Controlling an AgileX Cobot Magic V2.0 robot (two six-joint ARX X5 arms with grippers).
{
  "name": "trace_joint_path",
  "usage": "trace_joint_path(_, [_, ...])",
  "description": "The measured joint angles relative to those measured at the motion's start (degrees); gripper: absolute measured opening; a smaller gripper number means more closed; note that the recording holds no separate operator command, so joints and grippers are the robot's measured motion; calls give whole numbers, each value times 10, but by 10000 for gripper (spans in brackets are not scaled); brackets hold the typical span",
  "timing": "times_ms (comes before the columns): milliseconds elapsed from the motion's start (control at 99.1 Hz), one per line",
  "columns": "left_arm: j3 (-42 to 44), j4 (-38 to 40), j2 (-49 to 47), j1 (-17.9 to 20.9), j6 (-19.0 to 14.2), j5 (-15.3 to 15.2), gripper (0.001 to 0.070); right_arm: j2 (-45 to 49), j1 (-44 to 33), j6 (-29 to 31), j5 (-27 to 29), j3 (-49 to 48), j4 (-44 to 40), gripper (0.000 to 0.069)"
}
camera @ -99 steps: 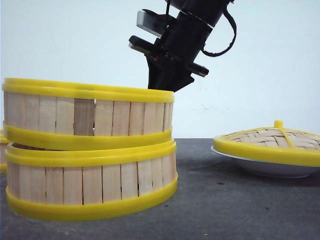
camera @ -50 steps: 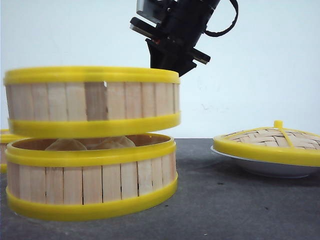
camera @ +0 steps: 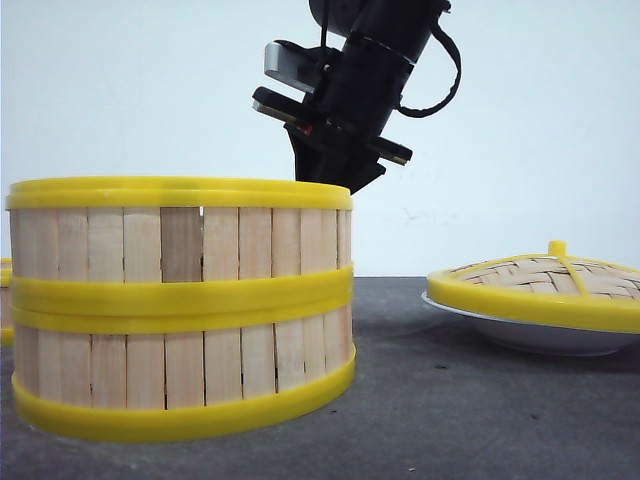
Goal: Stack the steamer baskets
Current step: 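Lower the held basket with right gripper onto the nearest basket, then open right gripper and raise it away from the stack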
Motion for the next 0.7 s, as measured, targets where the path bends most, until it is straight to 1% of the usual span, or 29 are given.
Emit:
trace_joint_path(192, [0, 0, 0, 0, 0, 0, 469, 0, 2, 0, 2, 0, 8, 30])
trace_joint_path(232, [0, 0, 0, 0, 0, 0, 469, 0, 2, 0, 2, 0, 8, 39])
trace_joint_path(283, [0, 0, 0, 0, 0, 0, 469, 0, 2, 0, -1, 0, 11, 98])
trace_joint_path(383, [0, 0, 0, 0, 0, -3, 469, 0, 3, 0, -4, 1, 18, 300])
trace_joint_path(434, [0, 1, 0, 0, 0, -4, 469, 0, 3, 0, -4, 1, 17, 361])
trace_joint_path(484, [0, 3, 0, 2, 0, -5, 469, 0, 0, 0, -4, 2, 12, 391])
trace_joint_path(555, [5, 4, 10, 10, -2, -15, 469, -4, -7, 0, -6, 5, -3, 407])
trace_joint_path(646, [25, 17, 44, 34, -3, -21, 466, -29, -13, -3, -5, 5, -31, 413])
trace_joint_path(696, [41, 23, 71, 50, -3, -21, 452, -53, -18, -7, -3, 5, -43, 414])
